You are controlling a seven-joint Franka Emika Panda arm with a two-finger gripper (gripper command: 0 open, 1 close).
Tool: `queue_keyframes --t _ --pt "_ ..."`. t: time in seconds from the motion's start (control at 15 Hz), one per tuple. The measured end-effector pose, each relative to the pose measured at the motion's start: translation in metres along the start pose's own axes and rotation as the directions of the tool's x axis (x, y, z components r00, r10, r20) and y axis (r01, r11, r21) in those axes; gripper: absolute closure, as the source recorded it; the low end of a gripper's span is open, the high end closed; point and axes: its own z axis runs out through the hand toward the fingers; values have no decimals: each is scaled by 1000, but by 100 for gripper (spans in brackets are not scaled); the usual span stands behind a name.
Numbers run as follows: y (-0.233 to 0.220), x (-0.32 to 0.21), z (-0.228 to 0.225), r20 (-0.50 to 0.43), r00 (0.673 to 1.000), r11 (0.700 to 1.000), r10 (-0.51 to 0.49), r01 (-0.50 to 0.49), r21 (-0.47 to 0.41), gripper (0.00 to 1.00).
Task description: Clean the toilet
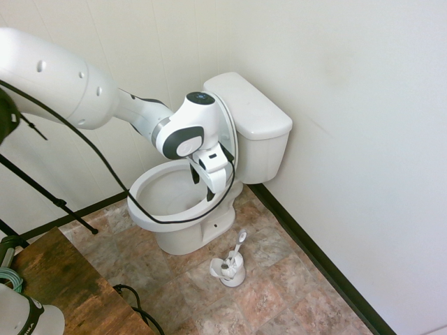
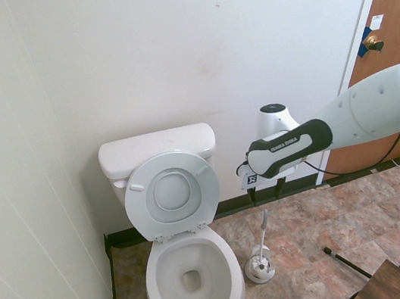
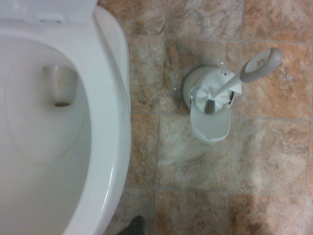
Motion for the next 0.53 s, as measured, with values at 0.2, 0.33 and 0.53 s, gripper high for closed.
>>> queue_keyframes --t 0.2,0.33,0.53 --pt "-11 35 30 -16 997 997 72 -72 -26 0" --pt "-10 56 55 -19 994 992 112 -113 -50 0" --pt "-16 78 82 -11 987 986 162 -162 -50 0"
